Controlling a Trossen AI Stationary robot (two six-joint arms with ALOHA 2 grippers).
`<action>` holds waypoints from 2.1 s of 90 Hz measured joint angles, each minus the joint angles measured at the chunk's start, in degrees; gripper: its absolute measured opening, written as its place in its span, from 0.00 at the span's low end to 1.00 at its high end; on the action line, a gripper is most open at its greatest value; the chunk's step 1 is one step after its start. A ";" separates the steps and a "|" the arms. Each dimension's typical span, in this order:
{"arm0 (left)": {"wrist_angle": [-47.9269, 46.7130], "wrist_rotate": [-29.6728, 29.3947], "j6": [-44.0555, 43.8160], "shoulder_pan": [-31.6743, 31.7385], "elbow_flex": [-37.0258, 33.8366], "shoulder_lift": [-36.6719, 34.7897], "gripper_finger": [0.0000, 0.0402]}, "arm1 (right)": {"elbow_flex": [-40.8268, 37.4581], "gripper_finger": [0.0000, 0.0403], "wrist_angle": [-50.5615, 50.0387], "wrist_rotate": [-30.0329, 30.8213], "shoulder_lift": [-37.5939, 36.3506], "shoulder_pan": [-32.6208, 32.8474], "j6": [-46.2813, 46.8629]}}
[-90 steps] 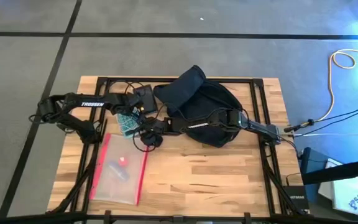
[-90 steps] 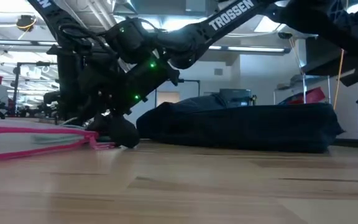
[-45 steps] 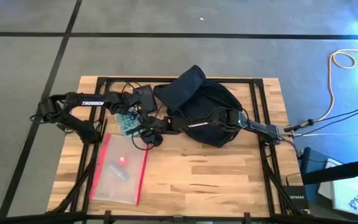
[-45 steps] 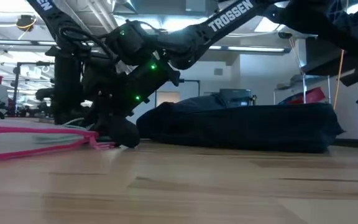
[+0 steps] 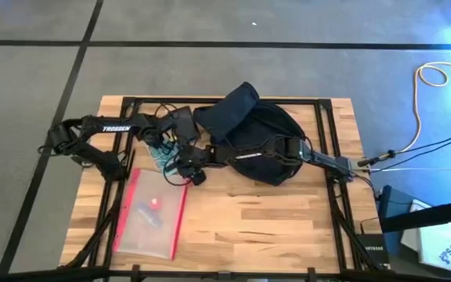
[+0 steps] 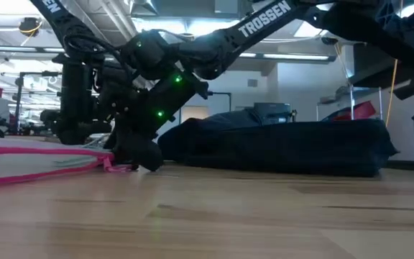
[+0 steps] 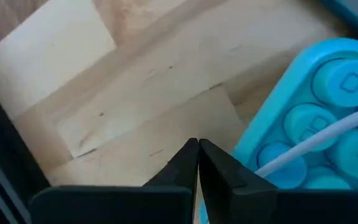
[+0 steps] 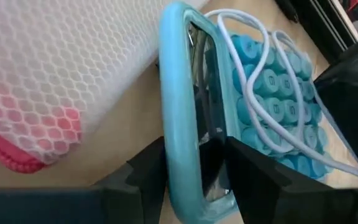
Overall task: Unpack backpack
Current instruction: Put the blue calculator into the zip bag
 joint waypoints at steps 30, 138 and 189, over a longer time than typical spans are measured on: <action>-0.78 1.82 0.78 -0.05 0.02 -0.02 0.00 | -0.04 0.33 1.18 4.82 0.00 0.57 -3.66; -7.03 11.31 7.83 -5.58 0.02 -0.20 0.00 | -0.20 0.16 2.16 15.94 -5.51 4.07 -7.72; -12.55 -11.44 -0.50 -6.06 10.33 -5.95 0.00 | 0.07 0.16 -22.50 22.45 -14.68 8.68 3.39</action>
